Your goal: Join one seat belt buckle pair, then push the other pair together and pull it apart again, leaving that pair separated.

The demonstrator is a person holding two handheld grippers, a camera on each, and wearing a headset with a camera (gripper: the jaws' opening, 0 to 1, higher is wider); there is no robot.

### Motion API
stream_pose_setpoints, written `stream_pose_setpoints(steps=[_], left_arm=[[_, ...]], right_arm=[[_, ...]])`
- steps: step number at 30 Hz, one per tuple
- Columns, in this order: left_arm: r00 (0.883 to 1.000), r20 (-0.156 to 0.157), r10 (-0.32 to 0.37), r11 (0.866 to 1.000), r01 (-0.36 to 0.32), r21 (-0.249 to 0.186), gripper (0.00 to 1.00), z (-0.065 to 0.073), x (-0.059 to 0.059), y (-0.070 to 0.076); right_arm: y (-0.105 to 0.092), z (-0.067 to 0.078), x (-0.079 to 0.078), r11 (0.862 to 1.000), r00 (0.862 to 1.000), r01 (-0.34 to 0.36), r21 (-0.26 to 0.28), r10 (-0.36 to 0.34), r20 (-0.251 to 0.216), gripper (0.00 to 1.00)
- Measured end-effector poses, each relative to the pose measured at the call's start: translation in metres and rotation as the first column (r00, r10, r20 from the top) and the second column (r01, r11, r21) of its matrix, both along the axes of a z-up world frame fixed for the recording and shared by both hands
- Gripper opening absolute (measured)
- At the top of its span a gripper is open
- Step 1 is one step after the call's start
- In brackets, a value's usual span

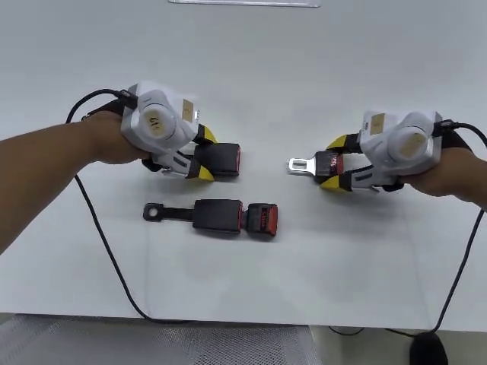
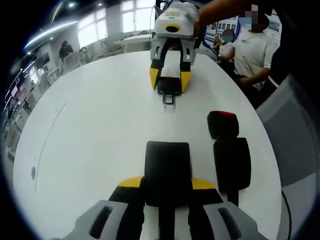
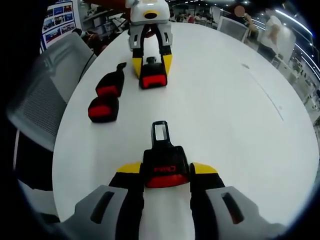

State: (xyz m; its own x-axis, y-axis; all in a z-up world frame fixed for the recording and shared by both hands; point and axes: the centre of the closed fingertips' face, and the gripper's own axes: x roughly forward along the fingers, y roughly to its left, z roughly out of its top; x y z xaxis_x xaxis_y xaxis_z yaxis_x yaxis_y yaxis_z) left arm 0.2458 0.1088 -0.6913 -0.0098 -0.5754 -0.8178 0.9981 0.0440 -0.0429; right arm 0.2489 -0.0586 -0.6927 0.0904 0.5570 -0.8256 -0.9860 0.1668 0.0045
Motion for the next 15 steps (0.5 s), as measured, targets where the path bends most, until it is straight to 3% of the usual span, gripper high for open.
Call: stream_pose_setpoints(steps=[7, 15], left_arm=[[1.0, 0.005, -0.009, 1.0, 0.009, 0.009, 0.34, -0.001, 0.001, 0.001], [1.0, 0.011, -0.013, 1.0, 0.013, 0.011, 0.34, -0.001, 0.001, 0.001]], right_arm=[[0.006, -0.002, -0.001, 0.999, 1.0, -0.018, -0.031, 0.018, -0.006, 0.34], [0.017, -0.002, 0.0, 0.999, 1.0, -0.023, -0.023, 0.023, -0.004, 0.35]])
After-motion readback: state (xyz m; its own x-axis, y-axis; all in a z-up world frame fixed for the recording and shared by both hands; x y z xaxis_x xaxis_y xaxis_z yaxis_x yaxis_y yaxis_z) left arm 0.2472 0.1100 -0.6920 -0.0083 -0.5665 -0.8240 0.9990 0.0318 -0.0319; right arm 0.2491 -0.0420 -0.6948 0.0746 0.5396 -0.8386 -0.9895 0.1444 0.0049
